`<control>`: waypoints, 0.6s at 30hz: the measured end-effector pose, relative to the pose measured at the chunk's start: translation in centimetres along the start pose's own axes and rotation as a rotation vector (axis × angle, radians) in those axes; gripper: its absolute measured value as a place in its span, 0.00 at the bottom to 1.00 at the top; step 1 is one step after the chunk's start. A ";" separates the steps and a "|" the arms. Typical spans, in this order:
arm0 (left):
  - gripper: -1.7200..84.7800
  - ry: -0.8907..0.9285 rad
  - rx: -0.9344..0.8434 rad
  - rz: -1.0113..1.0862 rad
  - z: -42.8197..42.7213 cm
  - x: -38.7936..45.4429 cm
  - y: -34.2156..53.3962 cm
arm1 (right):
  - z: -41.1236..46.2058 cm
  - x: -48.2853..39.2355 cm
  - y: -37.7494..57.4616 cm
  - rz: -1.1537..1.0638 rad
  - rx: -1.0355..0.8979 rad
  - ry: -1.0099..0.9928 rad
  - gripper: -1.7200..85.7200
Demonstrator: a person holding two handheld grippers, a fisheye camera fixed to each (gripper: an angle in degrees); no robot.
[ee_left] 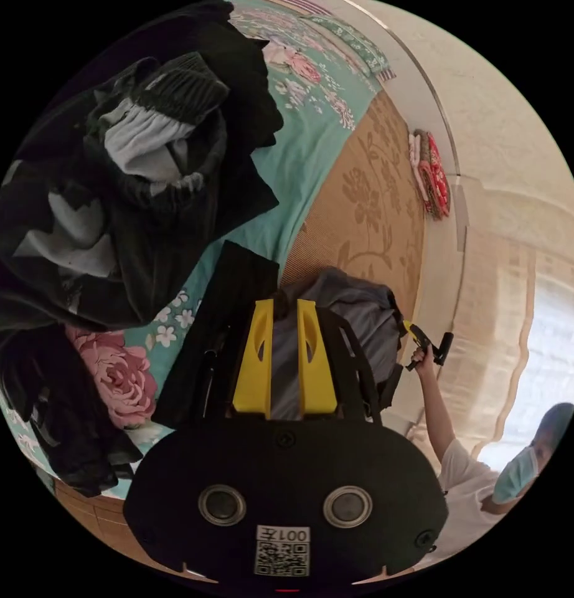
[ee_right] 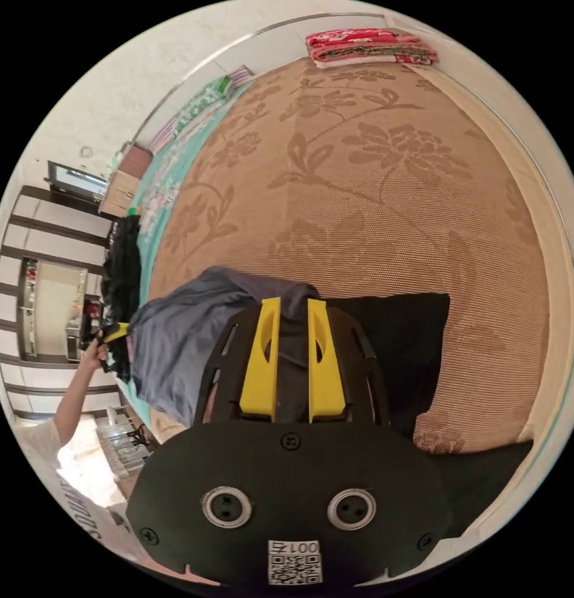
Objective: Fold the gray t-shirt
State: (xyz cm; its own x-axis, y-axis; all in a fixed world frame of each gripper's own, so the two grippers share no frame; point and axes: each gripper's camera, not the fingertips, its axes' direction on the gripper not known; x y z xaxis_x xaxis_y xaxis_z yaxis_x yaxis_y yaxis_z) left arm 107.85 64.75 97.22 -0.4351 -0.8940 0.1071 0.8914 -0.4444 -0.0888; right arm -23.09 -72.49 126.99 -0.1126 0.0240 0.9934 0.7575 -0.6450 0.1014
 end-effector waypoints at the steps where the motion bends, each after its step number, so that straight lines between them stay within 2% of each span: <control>1: 0.07 0.000 0.033 0.000 -0.6 0.0 0.7 | -0.2 -0.4 0.3 -0.004 0.005 0.011 0.11; 4: 0.09 -0.146 0.047 0.043 -2.4 0.6 4.5 | -2.1 -1.9 3.2 -0.011 0.018 0.029 0.13; 7: 0.09 -0.270 0.001 0.043 -3.5 1.1 9.5 | -3.8 -4.0 7.4 -0.016 -0.061 0.177 0.16; 8: 0.09 -0.252 -0.046 0.031 -3.4 1.1 11.2 | -4.1 -4.8 9.0 -0.006 -0.108 0.216 0.17; 12: 0.09 -0.168 -0.160 -0.001 -1.8 1.4 14.2 | -3.6 -7.2 11.8 0.043 -0.222 0.101 0.19; 16: 0.10 -0.283 -0.166 0.001 -1.5 3.4 13.6 | -2.4 -9.2 10.7 0.062 -0.266 0.113 0.18; 18: 0.08 -0.325 -0.189 0.016 -1.9 4.4 13.5 | -2.4 -11.0 9.8 0.013 -0.268 0.246 0.11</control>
State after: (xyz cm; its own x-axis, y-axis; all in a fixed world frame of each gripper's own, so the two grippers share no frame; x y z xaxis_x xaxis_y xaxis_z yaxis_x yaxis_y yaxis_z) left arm 117.72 54.66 94.60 -0.3312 -0.8498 0.4100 0.8455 -0.4602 -0.2708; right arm -15.97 -80.95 116.89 -0.2796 -0.1491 0.9485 0.5679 -0.8222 0.0382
